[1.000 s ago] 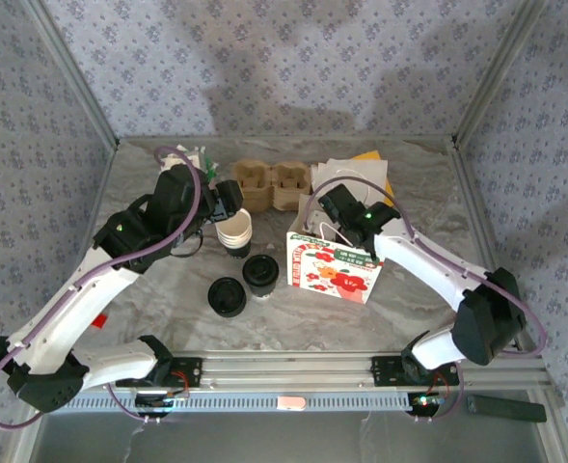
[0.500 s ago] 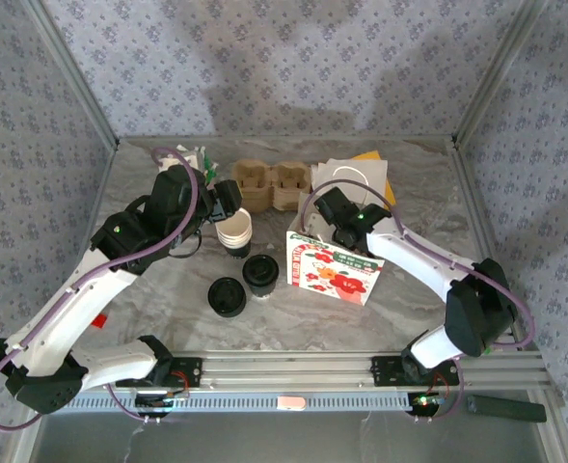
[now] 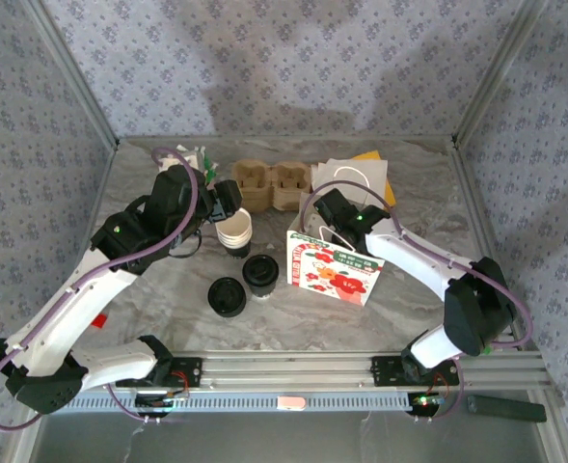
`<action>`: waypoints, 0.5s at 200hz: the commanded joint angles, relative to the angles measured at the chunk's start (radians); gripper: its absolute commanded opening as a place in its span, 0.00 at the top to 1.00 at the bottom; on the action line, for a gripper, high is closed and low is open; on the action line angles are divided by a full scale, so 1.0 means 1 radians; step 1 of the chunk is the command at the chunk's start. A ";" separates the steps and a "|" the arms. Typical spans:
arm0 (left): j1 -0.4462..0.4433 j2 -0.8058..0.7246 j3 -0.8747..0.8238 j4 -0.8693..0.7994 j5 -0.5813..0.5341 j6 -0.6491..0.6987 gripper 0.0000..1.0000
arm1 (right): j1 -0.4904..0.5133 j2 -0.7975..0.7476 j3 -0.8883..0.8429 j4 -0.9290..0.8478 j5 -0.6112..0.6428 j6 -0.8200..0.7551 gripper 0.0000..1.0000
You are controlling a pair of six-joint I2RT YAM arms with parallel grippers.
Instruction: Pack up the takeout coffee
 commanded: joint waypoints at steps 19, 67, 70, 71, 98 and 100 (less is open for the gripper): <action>-0.005 -0.004 0.027 -0.016 -0.021 -0.002 0.27 | -0.001 0.012 -0.011 0.001 0.006 0.024 1.00; -0.004 -0.009 0.023 -0.019 -0.024 -0.004 0.27 | -0.001 -0.044 0.041 -0.038 -0.004 0.035 1.00; -0.005 -0.009 0.023 -0.020 -0.024 -0.004 0.27 | 0.001 -0.049 0.048 -0.043 -0.007 0.035 1.00; -0.004 -0.009 0.023 -0.020 -0.023 -0.004 0.27 | 0.001 -0.051 0.050 -0.044 -0.007 0.035 0.99; -0.005 -0.009 0.019 -0.015 -0.018 -0.007 0.27 | 0.007 -0.102 0.111 -0.098 -0.027 0.034 0.92; -0.005 -0.009 0.019 -0.015 -0.017 -0.007 0.27 | 0.007 -0.107 0.115 -0.103 -0.028 0.034 0.91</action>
